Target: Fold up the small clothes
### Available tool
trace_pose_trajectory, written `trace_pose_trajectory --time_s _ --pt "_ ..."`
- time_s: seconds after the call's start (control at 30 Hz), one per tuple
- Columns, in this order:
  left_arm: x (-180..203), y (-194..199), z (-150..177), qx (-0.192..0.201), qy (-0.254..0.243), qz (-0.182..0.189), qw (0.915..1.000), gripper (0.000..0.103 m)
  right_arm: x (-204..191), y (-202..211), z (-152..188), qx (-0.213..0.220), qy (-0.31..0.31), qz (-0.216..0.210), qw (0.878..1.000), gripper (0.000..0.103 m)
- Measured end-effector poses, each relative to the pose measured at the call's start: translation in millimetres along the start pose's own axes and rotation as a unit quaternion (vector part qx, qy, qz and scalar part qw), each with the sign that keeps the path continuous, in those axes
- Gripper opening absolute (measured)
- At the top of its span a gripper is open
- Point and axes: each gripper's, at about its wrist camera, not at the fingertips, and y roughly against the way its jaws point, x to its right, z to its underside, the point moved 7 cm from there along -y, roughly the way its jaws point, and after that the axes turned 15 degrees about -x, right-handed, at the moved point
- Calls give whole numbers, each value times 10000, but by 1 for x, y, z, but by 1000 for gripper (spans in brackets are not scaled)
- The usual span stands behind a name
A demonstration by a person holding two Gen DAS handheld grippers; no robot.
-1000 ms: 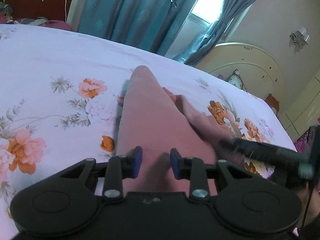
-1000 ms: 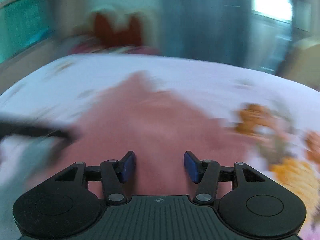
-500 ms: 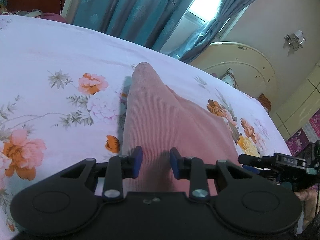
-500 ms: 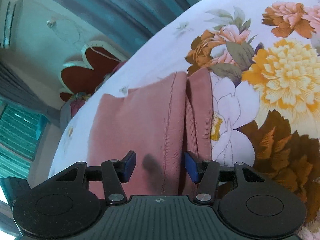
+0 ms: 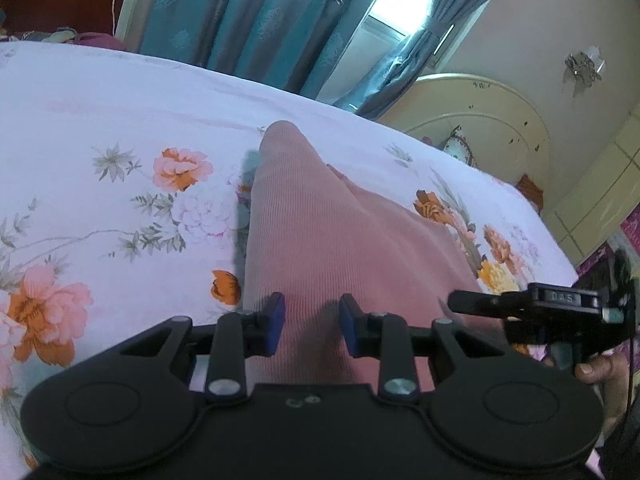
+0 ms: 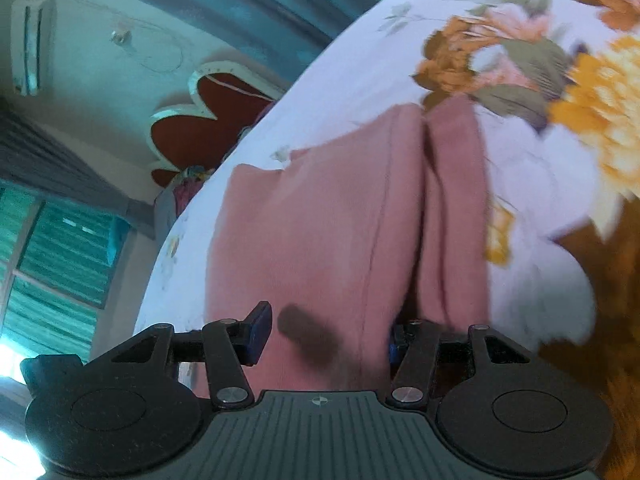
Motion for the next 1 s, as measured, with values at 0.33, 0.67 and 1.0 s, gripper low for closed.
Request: trace_pose_trajectory --time_s 0.33,0.67,1.0 --pt "22 -12 5 -92 -493 -72 9987 27 -16 23 18 179 1384 1879 9722 8" --pt "25 -7 -20 -39 -845 -203 9962 26 3 24 -4 386 866 1536 9836 13" --pt "23 -20 -46 63 -973 -145 9951 24 4 32 -10 529 825 1793 9789 9"
